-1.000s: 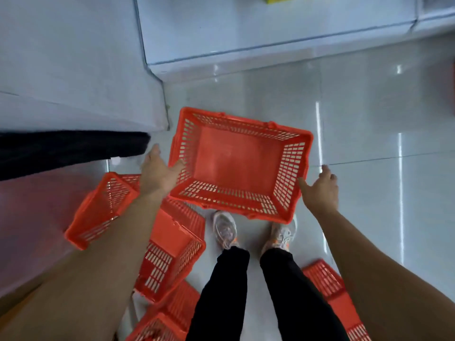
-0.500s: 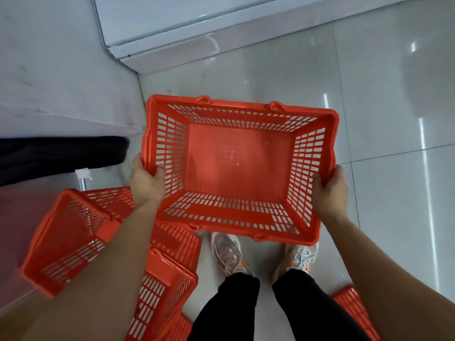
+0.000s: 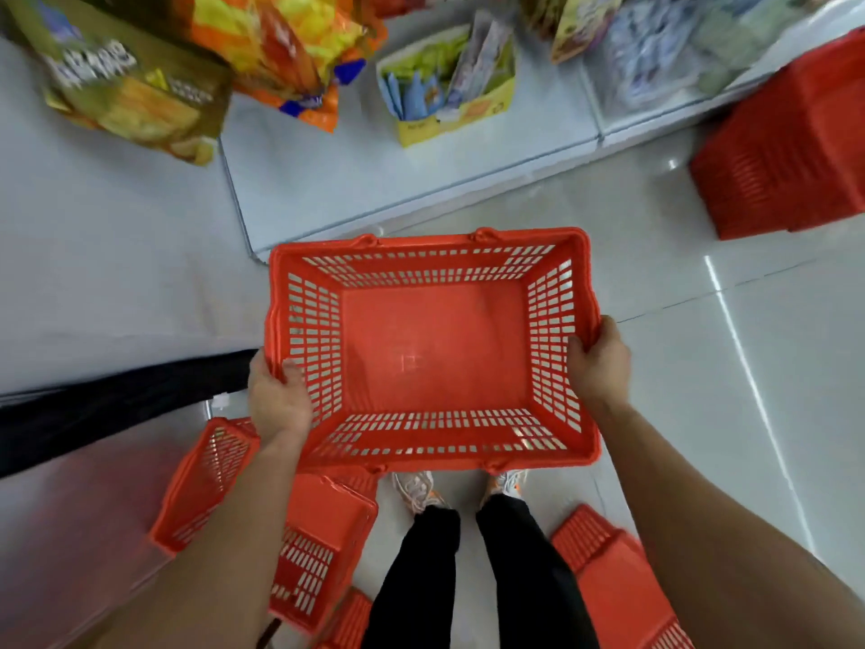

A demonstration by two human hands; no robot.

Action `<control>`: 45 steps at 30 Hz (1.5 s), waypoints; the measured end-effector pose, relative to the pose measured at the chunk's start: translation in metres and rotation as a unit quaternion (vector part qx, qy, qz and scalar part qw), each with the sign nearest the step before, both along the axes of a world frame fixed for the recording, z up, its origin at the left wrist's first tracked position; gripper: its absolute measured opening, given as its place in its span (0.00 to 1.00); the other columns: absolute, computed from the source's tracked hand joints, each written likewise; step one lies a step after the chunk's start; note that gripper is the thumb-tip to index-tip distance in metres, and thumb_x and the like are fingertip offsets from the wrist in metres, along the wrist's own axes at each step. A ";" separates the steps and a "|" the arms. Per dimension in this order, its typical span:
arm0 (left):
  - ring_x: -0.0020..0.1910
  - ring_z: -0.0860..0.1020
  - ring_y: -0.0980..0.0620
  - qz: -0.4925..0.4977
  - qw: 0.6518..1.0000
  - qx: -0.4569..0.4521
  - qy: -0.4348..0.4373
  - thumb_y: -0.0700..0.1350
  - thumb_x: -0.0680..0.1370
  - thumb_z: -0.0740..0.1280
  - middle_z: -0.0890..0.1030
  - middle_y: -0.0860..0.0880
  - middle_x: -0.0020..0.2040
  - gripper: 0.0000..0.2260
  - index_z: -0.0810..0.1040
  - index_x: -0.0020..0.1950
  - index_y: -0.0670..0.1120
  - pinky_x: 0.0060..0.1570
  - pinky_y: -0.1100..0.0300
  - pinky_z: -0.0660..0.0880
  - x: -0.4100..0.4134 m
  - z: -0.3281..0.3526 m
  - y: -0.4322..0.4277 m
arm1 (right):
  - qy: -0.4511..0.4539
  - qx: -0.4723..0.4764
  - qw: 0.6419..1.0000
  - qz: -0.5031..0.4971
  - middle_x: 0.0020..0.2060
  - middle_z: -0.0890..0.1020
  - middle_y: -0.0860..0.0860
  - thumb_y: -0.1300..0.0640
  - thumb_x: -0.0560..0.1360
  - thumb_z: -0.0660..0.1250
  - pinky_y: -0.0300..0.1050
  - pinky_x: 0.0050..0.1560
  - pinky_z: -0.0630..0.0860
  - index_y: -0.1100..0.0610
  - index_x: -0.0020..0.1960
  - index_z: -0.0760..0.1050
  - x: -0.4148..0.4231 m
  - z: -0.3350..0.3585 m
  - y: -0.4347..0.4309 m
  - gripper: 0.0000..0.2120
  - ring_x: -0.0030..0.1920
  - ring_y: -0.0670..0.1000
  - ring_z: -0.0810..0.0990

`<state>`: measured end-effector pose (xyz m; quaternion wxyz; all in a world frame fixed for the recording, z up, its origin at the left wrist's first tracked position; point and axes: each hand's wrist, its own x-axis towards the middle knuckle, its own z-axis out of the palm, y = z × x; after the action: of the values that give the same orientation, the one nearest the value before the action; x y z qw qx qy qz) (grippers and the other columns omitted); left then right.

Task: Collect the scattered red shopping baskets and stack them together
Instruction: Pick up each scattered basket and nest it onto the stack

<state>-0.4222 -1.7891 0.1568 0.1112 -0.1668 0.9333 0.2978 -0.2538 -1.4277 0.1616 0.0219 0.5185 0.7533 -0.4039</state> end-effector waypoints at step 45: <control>0.53 0.79 0.36 -0.205 0.976 0.074 -0.022 0.45 0.82 0.62 0.82 0.40 0.55 0.09 0.74 0.60 0.45 0.48 0.51 0.70 0.086 0.321 0.884 | 0.022 0.107 0.964 -0.242 0.52 0.83 0.57 0.56 0.76 0.65 0.48 0.51 0.74 0.57 0.58 0.76 0.215 0.360 0.783 0.12 0.51 0.60 0.81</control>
<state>-0.3366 -0.9048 0.4775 0.2024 0.0302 0.9203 0.3333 -0.0390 -0.6445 0.5211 -0.1486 0.6758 0.6442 -0.3259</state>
